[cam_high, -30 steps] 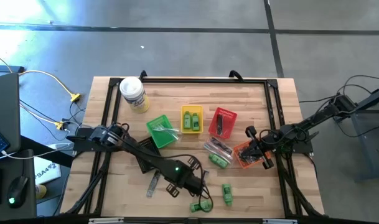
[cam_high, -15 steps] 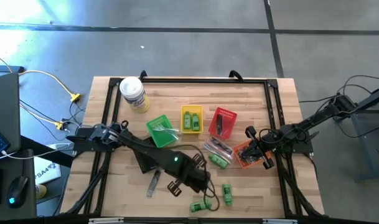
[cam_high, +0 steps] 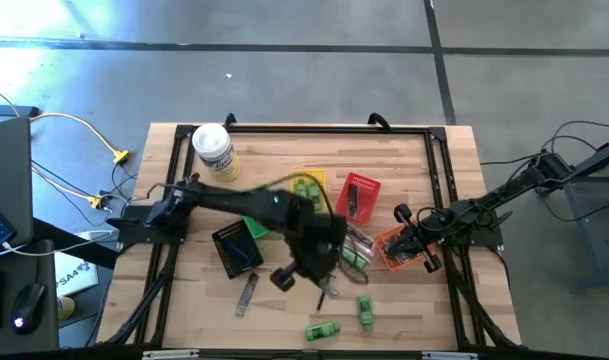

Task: Pick & Place Travel size toiletries
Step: Put the black comb into the red bin

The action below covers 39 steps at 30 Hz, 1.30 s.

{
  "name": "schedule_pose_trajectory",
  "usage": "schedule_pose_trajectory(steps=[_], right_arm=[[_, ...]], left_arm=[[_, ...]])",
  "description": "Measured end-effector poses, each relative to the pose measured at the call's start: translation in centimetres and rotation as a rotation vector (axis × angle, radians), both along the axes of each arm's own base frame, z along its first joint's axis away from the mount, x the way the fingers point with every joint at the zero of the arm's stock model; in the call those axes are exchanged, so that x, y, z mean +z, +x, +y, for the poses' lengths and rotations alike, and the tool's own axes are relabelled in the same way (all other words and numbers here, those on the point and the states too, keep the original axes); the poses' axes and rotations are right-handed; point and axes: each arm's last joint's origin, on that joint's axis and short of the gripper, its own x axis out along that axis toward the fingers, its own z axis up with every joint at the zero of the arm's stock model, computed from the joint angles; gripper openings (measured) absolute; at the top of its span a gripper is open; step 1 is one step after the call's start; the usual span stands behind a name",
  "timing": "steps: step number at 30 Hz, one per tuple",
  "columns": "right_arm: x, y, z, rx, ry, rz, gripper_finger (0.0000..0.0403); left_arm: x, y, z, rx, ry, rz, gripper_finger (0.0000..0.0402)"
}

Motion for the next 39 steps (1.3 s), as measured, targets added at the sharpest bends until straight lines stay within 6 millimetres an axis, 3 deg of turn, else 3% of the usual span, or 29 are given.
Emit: schedule_pose_trajectory(steps=[11,17,23,29,39], right_arm=[[-0.1,0.0,0.0,0.007,0.032,0.03,0.0004],[-0.1,0.0,0.0,0.008,0.039,0.035,0.0004],[-0.2,0.0,0.0,0.011,0.06,0.047,0.0004],[-0.1,0.0,0.0,0.012,0.061,0.047,0.0004],[-0.2,0.0,0.0,0.007,0.061,0.049,0.0004]], left_arm=[[6.2,-3.2,6.2,-0.099,-0.139,-0.256,0.0],[8.1,-4.9,9.9,-0.155,-0.216,-0.349,0.0],[6.9,-5.0,12.9,-0.24,-0.3,-0.389,0.0],[3.6,-2.6,15.1,-0.25,-0.324,-0.464,0.0],[1.6,1.2,15.7,0.165,-0.122,-0.53,0.0]])
